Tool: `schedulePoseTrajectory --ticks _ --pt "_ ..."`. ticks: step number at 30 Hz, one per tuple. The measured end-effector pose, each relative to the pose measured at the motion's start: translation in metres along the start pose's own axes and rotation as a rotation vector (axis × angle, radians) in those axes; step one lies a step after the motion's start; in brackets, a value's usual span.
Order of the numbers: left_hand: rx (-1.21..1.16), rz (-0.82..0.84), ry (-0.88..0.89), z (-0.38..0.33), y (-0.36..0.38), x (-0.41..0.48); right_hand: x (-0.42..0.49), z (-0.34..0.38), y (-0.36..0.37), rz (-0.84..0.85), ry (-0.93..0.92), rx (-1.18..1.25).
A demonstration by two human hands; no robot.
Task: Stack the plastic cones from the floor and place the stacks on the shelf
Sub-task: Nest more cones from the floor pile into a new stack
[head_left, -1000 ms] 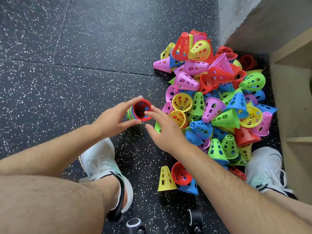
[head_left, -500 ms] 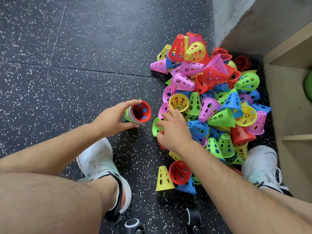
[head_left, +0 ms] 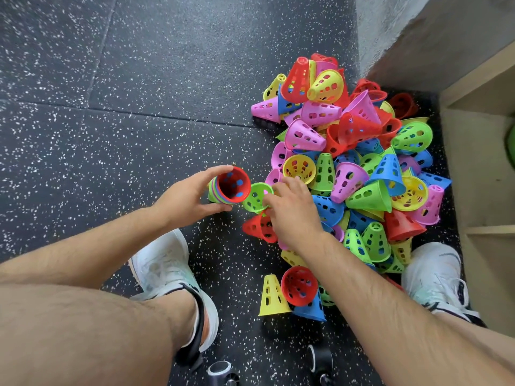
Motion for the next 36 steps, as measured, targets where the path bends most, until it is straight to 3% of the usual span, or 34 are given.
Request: schedulePoseTrajectory --ticks 8,15,18,24,32,36 --pt "-0.034 -0.038 -0.08 0.007 0.002 0.005 -0.006 -0.033 -0.021 -0.233 0.144 0.467" --pt "-0.015 -0.02 -0.089 -0.003 0.008 0.01 -0.012 -0.041 -0.055 -0.437 0.164 0.763" --pt "-0.001 0.011 -0.075 -0.01 0.013 0.012 -0.007 -0.032 -0.056 -0.397 0.108 0.783" --pt "0.023 0.037 -0.047 -0.018 0.016 0.01 0.005 -0.011 -0.038 -0.167 0.029 0.75" --pt "-0.036 0.047 -0.048 -0.012 0.018 0.006 0.008 -0.004 -0.026 -0.116 0.043 0.731" --pt "-0.04 0.057 -0.056 -0.009 0.02 0.008 0.002 -0.009 -0.029 -0.176 0.092 0.746"
Point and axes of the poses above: each hand's wrist, its own x-axis towards the middle knuckle, its own y-axis out of the palm, z = x × y, the point moved 9 cm from there along x, towards the middle knuckle, and after that the axes turned 7 degrees about -y, right-handed, at the moved point
